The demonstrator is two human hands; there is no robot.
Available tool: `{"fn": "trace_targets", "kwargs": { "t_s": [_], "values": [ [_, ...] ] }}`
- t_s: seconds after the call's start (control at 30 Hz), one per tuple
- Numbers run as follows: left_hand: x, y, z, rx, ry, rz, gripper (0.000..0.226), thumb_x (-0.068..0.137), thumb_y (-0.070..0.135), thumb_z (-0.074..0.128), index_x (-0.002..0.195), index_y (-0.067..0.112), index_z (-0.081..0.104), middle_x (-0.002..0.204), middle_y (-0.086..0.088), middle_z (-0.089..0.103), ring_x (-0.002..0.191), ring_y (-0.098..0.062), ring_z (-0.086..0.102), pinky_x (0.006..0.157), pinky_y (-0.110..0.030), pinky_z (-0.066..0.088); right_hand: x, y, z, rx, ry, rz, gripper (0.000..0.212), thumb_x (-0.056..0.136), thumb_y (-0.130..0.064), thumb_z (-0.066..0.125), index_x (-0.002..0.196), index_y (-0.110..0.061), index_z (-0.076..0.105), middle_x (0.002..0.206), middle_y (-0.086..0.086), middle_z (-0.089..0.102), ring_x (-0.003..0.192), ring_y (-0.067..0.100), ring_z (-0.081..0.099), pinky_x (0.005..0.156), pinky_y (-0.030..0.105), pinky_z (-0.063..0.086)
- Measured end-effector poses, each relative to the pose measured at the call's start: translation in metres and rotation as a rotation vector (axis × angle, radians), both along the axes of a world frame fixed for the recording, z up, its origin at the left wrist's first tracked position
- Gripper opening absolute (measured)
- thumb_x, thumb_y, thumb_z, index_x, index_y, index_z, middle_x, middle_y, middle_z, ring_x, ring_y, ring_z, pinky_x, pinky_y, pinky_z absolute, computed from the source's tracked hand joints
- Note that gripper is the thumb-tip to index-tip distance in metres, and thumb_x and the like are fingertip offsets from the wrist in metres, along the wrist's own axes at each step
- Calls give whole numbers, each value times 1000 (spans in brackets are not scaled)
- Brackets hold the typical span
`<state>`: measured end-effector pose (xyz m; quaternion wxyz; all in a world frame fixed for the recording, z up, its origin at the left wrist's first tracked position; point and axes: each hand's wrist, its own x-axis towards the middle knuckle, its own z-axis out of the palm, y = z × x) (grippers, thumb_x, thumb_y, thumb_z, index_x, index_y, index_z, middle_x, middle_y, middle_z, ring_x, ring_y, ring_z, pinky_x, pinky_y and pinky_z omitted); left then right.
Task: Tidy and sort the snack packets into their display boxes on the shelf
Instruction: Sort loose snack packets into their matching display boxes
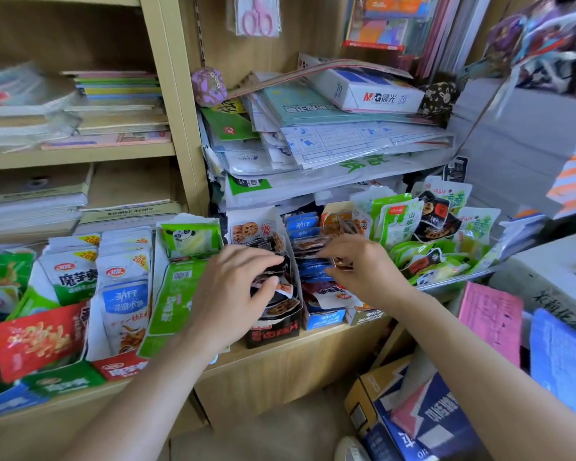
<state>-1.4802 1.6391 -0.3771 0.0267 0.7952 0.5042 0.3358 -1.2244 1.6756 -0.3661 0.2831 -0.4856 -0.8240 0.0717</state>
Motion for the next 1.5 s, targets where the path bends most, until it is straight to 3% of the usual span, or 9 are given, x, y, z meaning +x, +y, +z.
{"fn": "trace_targets", "kwargs": {
  "t_s": [0.23,0.37,0.53,0.67,0.83,1.03,1.17,1.37,1.5],
  "values": [
    [29,35,8,-28,389,-52,58,96,52,22,147,40,48,153,24,42,143,-20,28,110,-45,13,12,-11,-11,-172,-105,113,35,91,-17,68,126,-19,69,133,-1,64,125,12,57,110,28,41],
    [35,59,14,0,446,35,52,102,49,31,151,38,41,156,23,37,146,-21,23,108,-45,16,16,-8,-18,-204,-89,112,32,90,-19,69,122,-21,72,129,-4,66,121,8,57,105,16,37],
    [36,70,15,8,473,95,60,94,48,52,152,35,42,157,21,38,143,-21,27,107,-46,20,7,8,-25,-80,-95,30,39,79,-26,79,116,-17,70,109,-2,64,102,14,54,95,30,45],
    [38,72,15,-1,466,114,63,90,44,58,151,32,44,156,20,39,141,-21,28,106,-45,20,-6,24,-26,-89,-149,-13,70,80,-43,74,143,-22,52,144,-2,48,116,23,43,105,37,39],
    [34,72,11,3,486,125,59,92,47,53,149,34,46,158,20,36,142,-19,27,104,-43,16,-11,22,-24,-75,-289,-34,52,82,-50,66,132,-38,61,157,-11,36,113,24,35,96,45,36],
    [32,70,8,-14,493,113,55,91,49,53,145,39,49,160,17,32,143,-23,27,106,-48,21,1,18,-23,-121,-300,-18,45,84,-53,67,127,-39,64,116,-9,66,106,11,34,85,35,26],
    [32,69,6,-24,476,102,52,90,46,56,142,41,52,160,13,32,141,-26,27,103,-50,25,9,13,-19,-113,-216,7,38,83,-28,76,120,-34,71,105,-3,66,104,10,41,85,30,20],
    [36,69,5,-39,510,91,47,92,46,54,138,42,56,153,14,43,138,-29,27,99,-50,25,13,9,-14,-66,19,-2,29,81,-14,81,107,-24,78,93,-2,67,82,12,62,83,35,54],
    [41,69,6,-53,554,83,51,88,46,37,134,48,59,154,14,41,138,-30,25,102,-50,20,16,7,-4,29,140,-27,19,84,-10,77,101,-20,79,87,-10,71,81,4,61,76,23,52]
  ]
}}
